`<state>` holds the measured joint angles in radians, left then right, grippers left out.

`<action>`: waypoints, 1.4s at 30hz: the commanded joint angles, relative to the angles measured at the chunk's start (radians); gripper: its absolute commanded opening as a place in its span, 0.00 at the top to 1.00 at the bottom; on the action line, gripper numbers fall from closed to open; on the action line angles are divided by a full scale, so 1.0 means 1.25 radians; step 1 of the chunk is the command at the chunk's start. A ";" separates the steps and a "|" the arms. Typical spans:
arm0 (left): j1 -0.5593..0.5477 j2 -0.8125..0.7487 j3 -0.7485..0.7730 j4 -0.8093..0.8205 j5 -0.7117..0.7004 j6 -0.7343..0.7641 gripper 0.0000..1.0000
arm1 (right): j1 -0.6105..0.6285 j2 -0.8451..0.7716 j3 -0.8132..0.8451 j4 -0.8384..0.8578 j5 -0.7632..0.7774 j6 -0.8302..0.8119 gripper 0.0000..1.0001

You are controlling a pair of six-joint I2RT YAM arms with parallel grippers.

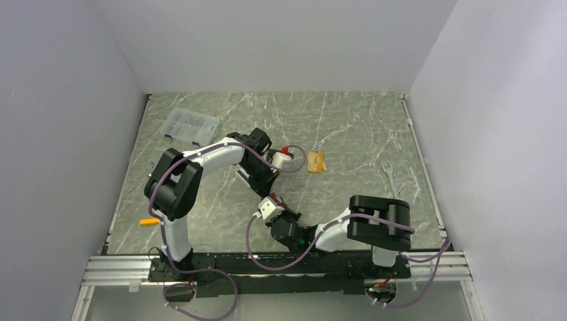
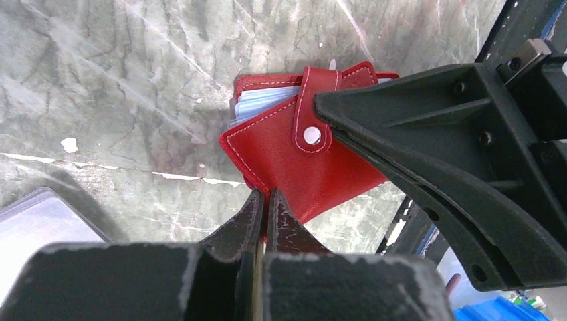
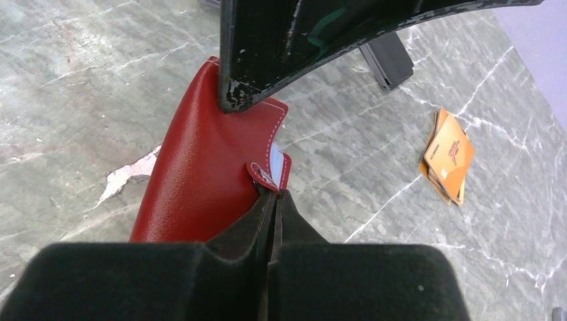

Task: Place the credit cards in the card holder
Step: Open the card holder at the center of the board.

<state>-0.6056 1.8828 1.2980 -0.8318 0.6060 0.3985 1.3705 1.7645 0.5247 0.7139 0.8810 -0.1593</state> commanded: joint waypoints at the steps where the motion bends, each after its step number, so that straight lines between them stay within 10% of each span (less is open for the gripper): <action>1: -0.017 -0.003 -0.021 -0.109 0.040 0.029 1.00 | -0.043 -0.048 -0.010 0.090 0.083 -0.038 1.00; 19: -0.018 -0.052 -0.054 0.001 0.045 -0.049 1.00 | -0.093 -0.288 -0.058 -0.344 0.053 0.618 1.00; 23: -0.012 -0.046 -0.012 0.005 0.074 -0.068 0.76 | -0.078 -0.318 -0.065 -0.512 0.053 0.810 0.99; 36: 0.098 -0.059 0.170 -0.065 0.057 -0.050 0.48 | -0.050 -0.490 -0.071 -0.820 0.012 1.138 0.49; 42: 0.224 -0.141 0.181 -0.106 0.021 -0.002 0.30 | -0.141 -0.630 -0.016 -0.758 0.004 0.888 0.39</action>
<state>-0.4126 1.8217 1.4971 -0.8963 0.6479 0.3424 1.2873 1.0668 0.4374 -0.2958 0.9051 1.1526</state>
